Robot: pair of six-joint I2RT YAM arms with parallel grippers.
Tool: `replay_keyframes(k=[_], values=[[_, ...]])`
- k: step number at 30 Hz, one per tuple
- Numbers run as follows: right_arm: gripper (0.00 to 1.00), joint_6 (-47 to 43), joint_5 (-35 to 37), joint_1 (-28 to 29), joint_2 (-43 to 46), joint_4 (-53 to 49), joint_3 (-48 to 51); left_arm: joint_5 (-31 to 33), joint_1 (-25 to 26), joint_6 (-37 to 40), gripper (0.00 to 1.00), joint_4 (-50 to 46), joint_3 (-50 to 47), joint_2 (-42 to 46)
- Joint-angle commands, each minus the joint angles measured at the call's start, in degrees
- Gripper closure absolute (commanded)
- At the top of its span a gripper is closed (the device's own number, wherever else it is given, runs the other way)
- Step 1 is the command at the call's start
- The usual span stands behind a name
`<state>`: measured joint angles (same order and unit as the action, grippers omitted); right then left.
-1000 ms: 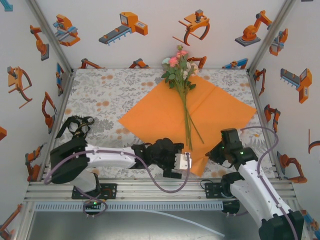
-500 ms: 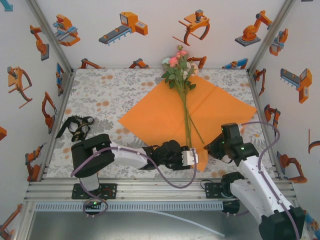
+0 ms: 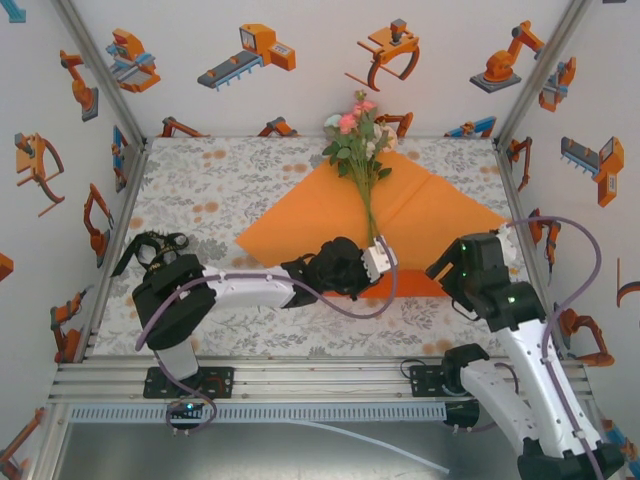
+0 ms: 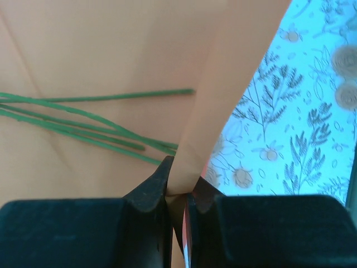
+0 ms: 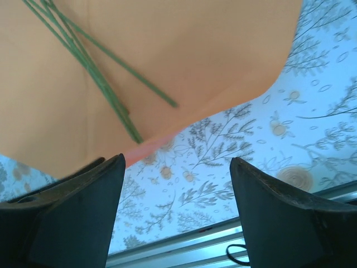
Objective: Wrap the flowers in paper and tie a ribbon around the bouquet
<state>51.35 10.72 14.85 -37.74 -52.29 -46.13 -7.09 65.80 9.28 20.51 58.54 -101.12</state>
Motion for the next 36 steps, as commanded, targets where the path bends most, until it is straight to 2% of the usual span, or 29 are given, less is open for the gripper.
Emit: replay_keyframes(k=[1,5,9,15,23,30,36], values=[[0.39,-4.82,2.30,0.43,3.50,0.21,0.62,-2.83,-1.39,-2.42,0.83,-0.59,2.87,-3.51],[0.44,-4.78,-4.85,0.44,4.97,4.69,5.02,-3.80,-2.01,-1.76,0.82,-0.46,6.68,-7.75],[0.46,-3.33,-12.08,0.42,2.27,9.59,9.20,-4.41,-2.41,-4.18,0.80,0.62,7.07,-9.23],[0.46,-2.52,-15.70,0.48,-3.37,18.02,13.87,1.41,-4.01,-8.02,0.80,2.64,4.90,-8.87],[0.46,-2.56,-12.87,0.48,-11.80,27.23,17.87,6.52,-6.27,-12.18,0.81,5.58,6.41,-12.04],[0.46,-3.55,-9.27,0.37,-15.65,32.60,20.78,4.58,-7.09,-13.67,0.80,7.44,8.43,-14.70],[0.46,-5.97,-7.71,0.40,-17.88,34.54,20.56,8.04,-7.83,-13.95,0.84,8.68,7.71,-15.34]])
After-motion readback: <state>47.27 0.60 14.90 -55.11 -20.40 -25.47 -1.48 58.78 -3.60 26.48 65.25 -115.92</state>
